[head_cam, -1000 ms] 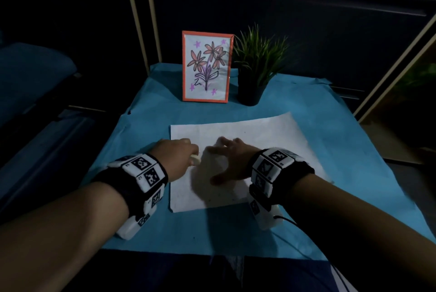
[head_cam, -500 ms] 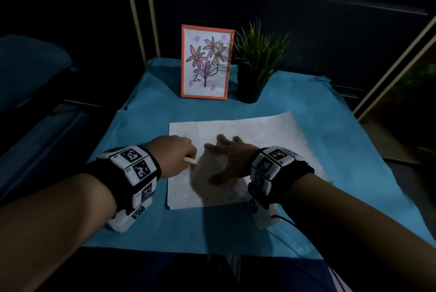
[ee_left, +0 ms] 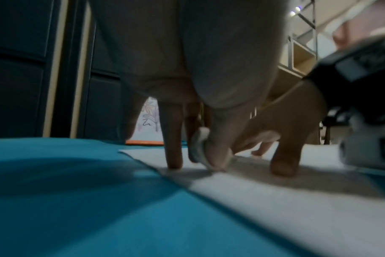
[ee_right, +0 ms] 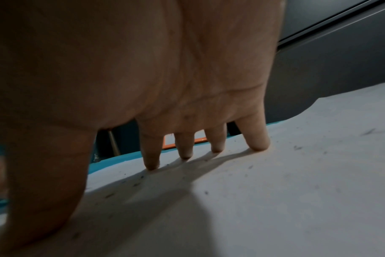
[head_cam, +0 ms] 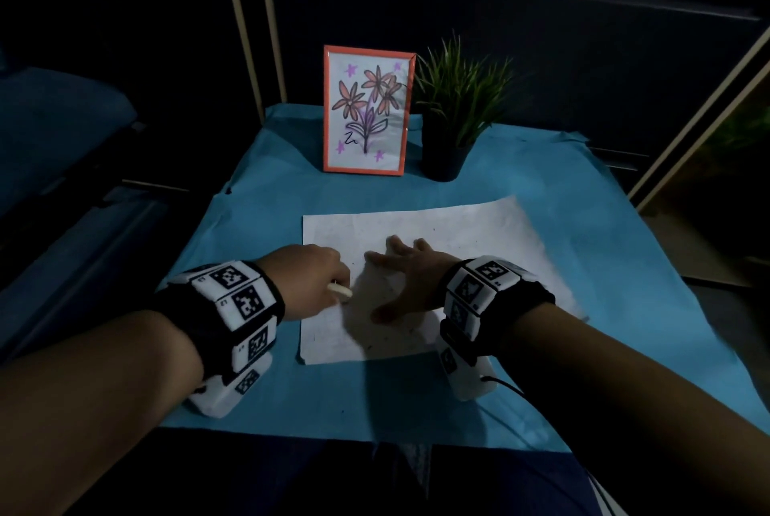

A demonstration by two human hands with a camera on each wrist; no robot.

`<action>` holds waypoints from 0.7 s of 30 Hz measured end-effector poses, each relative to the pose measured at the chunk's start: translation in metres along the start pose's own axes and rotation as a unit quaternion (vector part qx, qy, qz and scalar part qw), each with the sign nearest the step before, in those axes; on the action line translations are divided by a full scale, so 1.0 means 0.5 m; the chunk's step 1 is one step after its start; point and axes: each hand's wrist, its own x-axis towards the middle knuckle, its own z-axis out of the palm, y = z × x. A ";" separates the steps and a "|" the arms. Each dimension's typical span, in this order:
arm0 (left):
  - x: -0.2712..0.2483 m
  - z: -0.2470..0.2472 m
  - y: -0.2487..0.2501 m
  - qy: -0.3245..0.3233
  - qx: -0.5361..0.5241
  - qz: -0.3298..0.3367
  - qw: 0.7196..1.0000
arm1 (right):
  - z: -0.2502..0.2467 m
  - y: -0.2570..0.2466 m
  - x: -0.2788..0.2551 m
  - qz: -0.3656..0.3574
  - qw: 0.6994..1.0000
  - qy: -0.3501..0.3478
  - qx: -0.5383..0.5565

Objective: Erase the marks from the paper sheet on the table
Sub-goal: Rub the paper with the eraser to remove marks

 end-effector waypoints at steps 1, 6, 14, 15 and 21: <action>0.002 -0.001 -0.002 0.011 -0.010 -0.011 1.000 | 0.000 0.000 0.001 0.000 1.000 0.000 0.001; -0.001 0.007 0.003 0.028 -0.033 -0.020 0.999 | 0.001 0.001 0.004 0.003 1.000 0.003 0.005; -0.005 0.000 -0.001 0.031 -0.024 -0.026 0.999 | 0.001 0.002 0.002 0.002 1.000 0.005 0.014; -0.003 -0.002 0.000 0.026 -0.021 -0.026 0.999 | 0.001 0.002 0.002 0.001 1.000 0.005 0.013; -0.025 0.005 0.009 -0.029 -0.029 -0.004 0.999 | 0.005 0.006 0.006 0.000 1.000 0.008 0.014</action>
